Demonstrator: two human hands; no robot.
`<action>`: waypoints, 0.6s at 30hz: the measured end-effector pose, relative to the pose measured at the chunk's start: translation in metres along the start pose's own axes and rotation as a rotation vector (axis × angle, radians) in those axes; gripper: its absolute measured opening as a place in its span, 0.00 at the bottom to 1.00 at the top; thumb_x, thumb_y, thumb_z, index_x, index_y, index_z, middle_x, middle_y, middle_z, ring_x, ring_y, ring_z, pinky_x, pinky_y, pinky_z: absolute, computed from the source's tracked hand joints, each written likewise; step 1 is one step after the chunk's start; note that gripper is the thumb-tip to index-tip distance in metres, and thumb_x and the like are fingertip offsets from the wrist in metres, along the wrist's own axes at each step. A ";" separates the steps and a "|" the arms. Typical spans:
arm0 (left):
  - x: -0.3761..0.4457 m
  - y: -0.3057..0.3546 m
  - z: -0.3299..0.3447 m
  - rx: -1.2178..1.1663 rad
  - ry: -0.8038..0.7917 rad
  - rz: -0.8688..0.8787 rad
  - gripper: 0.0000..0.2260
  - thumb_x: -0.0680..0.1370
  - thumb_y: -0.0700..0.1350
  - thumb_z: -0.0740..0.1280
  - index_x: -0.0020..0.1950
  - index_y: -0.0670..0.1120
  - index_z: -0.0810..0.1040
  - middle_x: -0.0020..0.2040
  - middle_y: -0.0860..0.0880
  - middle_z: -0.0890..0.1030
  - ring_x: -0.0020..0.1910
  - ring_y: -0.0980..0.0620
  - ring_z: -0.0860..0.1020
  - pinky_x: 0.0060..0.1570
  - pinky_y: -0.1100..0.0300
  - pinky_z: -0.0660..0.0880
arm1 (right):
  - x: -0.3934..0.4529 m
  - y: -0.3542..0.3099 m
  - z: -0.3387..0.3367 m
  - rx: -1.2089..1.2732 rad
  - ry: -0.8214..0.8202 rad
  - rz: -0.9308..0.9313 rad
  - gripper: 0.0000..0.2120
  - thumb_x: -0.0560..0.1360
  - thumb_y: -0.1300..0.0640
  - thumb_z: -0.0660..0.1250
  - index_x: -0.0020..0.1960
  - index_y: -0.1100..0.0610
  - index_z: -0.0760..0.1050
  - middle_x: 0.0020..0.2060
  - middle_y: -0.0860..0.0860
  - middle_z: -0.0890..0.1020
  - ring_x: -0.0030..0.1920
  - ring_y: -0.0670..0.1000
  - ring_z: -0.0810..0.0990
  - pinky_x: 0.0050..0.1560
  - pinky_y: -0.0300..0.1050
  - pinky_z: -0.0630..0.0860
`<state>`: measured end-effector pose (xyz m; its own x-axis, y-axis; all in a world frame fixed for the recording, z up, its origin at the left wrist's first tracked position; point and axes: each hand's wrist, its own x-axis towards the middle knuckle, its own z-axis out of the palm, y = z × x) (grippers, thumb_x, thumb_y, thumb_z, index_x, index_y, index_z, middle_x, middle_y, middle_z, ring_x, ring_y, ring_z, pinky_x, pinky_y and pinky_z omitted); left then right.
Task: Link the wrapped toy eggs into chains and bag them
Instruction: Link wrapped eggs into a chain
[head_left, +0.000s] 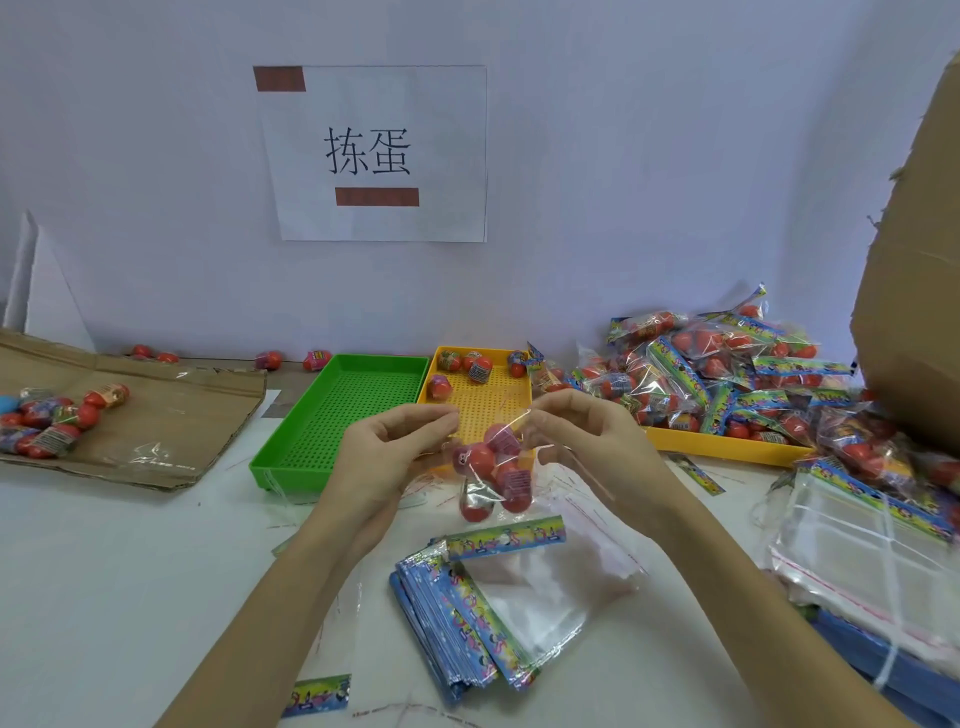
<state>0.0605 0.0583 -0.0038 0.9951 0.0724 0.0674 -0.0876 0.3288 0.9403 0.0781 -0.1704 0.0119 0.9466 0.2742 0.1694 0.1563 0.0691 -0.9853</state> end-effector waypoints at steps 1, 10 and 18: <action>0.000 0.000 0.000 -0.001 0.003 -0.009 0.09 0.67 0.41 0.78 0.46 0.41 0.89 0.43 0.42 0.87 0.40 0.50 0.86 0.40 0.63 0.82 | -0.001 0.000 0.000 -0.011 -0.006 0.002 0.10 0.77 0.55 0.73 0.55 0.59 0.82 0.47 0.59 0.87 0.46 0.54 0.85 0.46 0.41 0.81; 0.001 0.000 -0.005 0.041 -0.069 -0.095 0.11 0.65 0.41 0.79 0.46 0.39 0.89 0.45 0.39 0.87 0.42 0.46 0.86 0.45 0.58 0.84 | -0.003 -0.001 -0.013 -0.115 0.022 0.040 0.06 0.75 0.59 0.75 0.49 0.60 0.86 0.40 0.59 0.87 0.41 0.53 0.86 0.41 0.38 0.80; 0.002 0.001 -0.006 0.111 -0.144 -0.023 0.13 0.66 0.41 0.80 0.50 0.39 0.89 0.46 0.40 0.87 0.42 0.48 0.86 0.45 0.60 0.83 | -0.002 -0.005 -0.027 -0.182 -0.079 -0.055 0.07 0.78 0.59 0.73 0.55 0.53 0.85 0.44 0.58 0.86 0.44 0.57 0.86 0.48 0.42 0.81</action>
<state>0.0622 0.0646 -0.0045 0.9937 -0.0723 0.0855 -0.0675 0.2225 0.9726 0.0828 -0.1970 0.0161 0.9115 0.3494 0.2169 0.2618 -0.0863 -0.9612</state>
